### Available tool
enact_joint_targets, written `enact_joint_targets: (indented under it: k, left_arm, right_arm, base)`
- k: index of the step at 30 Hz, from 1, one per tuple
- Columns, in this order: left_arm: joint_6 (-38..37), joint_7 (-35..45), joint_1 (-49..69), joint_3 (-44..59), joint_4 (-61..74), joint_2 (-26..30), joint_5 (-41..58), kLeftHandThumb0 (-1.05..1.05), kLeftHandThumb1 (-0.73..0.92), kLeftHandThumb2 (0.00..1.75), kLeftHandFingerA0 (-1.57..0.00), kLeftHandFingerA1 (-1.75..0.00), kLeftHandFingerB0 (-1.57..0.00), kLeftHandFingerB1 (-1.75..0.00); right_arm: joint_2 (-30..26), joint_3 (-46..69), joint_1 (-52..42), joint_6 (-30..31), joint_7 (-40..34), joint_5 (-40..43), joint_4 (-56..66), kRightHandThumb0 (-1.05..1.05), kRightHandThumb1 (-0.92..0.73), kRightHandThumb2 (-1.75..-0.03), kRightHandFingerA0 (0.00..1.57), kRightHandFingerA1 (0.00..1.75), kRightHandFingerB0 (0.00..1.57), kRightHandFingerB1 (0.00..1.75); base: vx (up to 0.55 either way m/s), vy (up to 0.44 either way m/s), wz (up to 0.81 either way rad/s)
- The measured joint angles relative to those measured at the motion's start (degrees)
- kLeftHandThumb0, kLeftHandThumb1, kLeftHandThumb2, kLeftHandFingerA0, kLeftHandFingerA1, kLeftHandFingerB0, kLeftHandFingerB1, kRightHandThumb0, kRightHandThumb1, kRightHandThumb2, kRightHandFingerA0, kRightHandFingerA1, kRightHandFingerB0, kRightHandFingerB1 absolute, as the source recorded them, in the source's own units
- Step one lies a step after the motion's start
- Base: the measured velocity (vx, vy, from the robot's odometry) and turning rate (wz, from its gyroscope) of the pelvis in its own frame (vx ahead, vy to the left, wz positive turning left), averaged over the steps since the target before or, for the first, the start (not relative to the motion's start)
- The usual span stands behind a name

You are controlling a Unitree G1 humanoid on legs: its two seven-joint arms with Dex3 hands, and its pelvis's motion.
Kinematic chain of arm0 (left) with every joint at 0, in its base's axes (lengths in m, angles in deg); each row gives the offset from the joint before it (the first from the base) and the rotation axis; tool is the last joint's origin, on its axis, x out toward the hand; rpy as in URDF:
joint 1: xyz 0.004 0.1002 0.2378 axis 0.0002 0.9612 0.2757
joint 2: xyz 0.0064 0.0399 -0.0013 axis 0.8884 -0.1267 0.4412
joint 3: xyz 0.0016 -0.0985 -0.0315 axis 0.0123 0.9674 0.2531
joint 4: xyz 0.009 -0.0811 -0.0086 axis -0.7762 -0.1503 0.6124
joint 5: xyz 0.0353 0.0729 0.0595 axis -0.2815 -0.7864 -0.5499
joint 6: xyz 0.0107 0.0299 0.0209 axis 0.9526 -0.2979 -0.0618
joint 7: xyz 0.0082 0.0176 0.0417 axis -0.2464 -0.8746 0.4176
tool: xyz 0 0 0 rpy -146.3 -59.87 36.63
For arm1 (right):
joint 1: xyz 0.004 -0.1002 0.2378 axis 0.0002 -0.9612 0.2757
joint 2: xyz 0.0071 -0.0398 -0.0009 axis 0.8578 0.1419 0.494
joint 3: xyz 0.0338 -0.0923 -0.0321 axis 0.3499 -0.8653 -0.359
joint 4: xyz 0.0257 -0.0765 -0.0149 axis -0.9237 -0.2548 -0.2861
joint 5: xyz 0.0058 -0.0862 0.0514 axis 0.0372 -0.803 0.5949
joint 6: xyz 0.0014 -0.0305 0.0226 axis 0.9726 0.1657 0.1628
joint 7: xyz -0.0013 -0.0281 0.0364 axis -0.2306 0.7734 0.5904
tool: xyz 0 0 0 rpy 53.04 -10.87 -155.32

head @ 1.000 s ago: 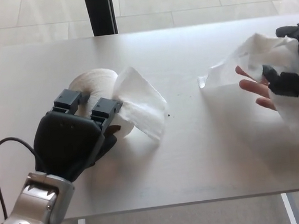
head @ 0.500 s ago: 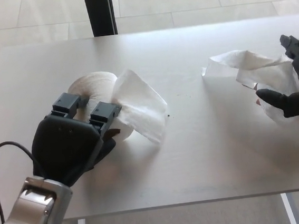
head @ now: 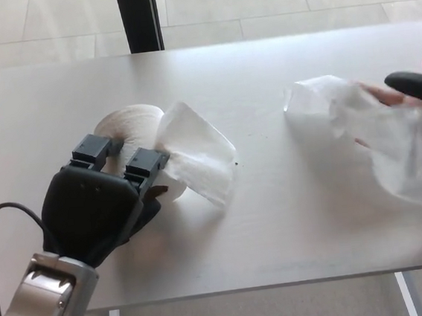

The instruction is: A toilet paper roll is kept in the middle of the desk infront of the robot. The robot places its left hand on the top of the toilet paper roll to hold it still and uses its right hand to tear off a piece of toilet paper from it and hands the paper to a person

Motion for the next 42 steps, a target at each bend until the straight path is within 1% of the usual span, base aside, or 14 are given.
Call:
enact_joint_targets:
  k: [18,24,25,26,31,32,33,34,36,37,38,39,41,42]
  left_arm:
    - [0.0,4.0,1.2,2.4,5.2,0.5,1.5,-0.51,0.83,0.64,-0.43,-0.66,-0.39,-0.50]
    - [0.0,6.0,2.5,4.5,9.5,0.5,3.9,-0.51,0.82,0.63,-0.42,-0.65,-0.40,-0.50]
    - [0.0,6.2,2.7,4.9,10.1,0.5,4.3,-0.46,0.61,1.06,-0.47,-0.72,-0.28,-0.57]
    - [0.0,6.6,2.8,5.5,11.0,0.5,4.8,-0.52,0.81,0.64,-0.51,-0.82,-0.40,-0.52]
    - [0.0,8.6,3.9,9.4,16.3,0.4,8.2,-0.60,0.80,0.64,-0.48,-0.73,-0.36,-0.47]
    - [0.0,8.9,4.2,10.3,17.4,0.3,9.1,-0.65,0.65,1.04,-0.42,-0.68,-0.25,-0.55]
    - [0.0,9.2,4.5,11.1,18.4,0.1,9.8,-0.68,0.85,0.65,-0.40,-0.60,-0.27,-0.42]
    - [0.0,9.6,5.0,12.1,19.5,-0.1,10.7,-0.70,0.68,1.04,-0.31,-0.62,-0.14,-0.50]
    - [0.0,10.1,6.0,13.8,21.2,-0.4,12.1,-0.74,0.67,1.04,-0.27,-0.58,-0.10,-0.47]
    - [0.0,10.4,6.7,14.7,21.9,-0.5,12.9,-0.77,0.69,1.04,-0.21,-0.55,-0.06,-0.44]
    - [0.0,10.7,7.7,16.0,22.8,-0.7,13.9,-0.77,0.86,0.66,-0.29,-0.46,-0.16,-0.33]
    - [-0.1,10.9,8.4,16.8,23.3,-0.8,14.6,-0.72,0.85,0.66,-0.40,-0.42,-0.23,-0.31]
    - [-0.2,11.2,10.5,18.9,24.3,-1.4,16.2,-0.74,0.69,1.03,-0.29,-0.53,-0.11,-0.45]
    - [-0.4,11.4,11.9,20.2,24.6,-1.7,17.1,-0.74,0.84,0.66,-0.33,-0.47,-0.18,-0.33]
  right_arm:
    - [-8.6,29.7,-18.3,-0.1,12.7,2.0,9.3,-1.01,-0.60,-0.93,0.00,0.17,0.03,0.00]
    - [-4.7,40.9,-31.5,-1.0,14.9,2.3,13.4,-0.92,-0.57,-0.87,0.00,0.08,0.05,0.11]
    - [-3.9,42.1,-33.5,-1.2,15.1,2.3,14.1,-0.95,-0.58,-0.85,0.00,0.04,0.12,0.09]
    - [-3.0,43.6,-35.8,-1.4,15.4,2.3,14.8,-0.95,-0.56,-0.80,0.00,0.00,0.11,0.10]
    - [3.5,51.7,-48.2,-3.2,17.1,2.6,17.8,-0.78,-0.51,-0.78,0.00,0.00,0.11,0.24]
    - [4.7,52.9,-50.3,-3.7,17.4,2.6,18.2,-0.93,-0.55,-0.82,0.00,0.00,0.13,0.22]
    - [5.8,53.8,-52.0,-4.1,17.6,2.7,18.4,-0.85,-0.54,-0.82,0.00,0.00,0.11,0.24]
    - [7.1,54.8,-54.1,-4.6,17.9,2.7,18.6,-0.84,-0.53,-0.82,0.00,0.00,0.09,0.25]
    - [8.8,56.0,-56.9,-5.3,18.2,2.8,18.8,-0.92,-0.54,-0.81,0.00,0.00,0.15,0.26]
    - [9.6,56.7,-58.2,-5.7,18.4,2.8,18.8,-0.65,-0.59,-0.59,0.00,0.00,0.18,0.28]
    - [10.6,57.5,-59.9,-6.1,18.7,2.9,18.8,-0.78,-0.48,-0.76,0.00,0.08,0.13,0.34]
    - [11.2,58.0,-60.9,-6.3,18.8,2.9,18.8,-0.63,-0.55,-0.74,0.00,0.00,0.11,0.31]
    - [12.4,59.2,-63.2,-6.8,19.1,2.9,18.7,-0.81,-0.46,-0.74,0.00,0.05,0.13,0.30]
    - [13.0,59.8,-64.6,-7.1,19.1,2.9,18.7,-0.63,-0.56,-0.75,0.00,0.00,0.10,0.31]
  base:
    - [0.00,0.000,0.00]
    - [0.00,0.000,0.00]
    - [0.00,0.000,0.00]
    - [0.00,0.000,0.00]
    - [0.00,0.000,0.00]
    - [0.00,0.000,0.00]
    - [0.00,0.000,0.00]
    - [0.00,0.000,0.00]
    - [0.00,0.000,0.00]
    - [0.00,0.000,0.00]
    - [0.00,0.000,0.00]
    - [0.00,0.000,0.00]
    - [0.00,0.000,0.00]
    - [0.00,0.000,0.00]
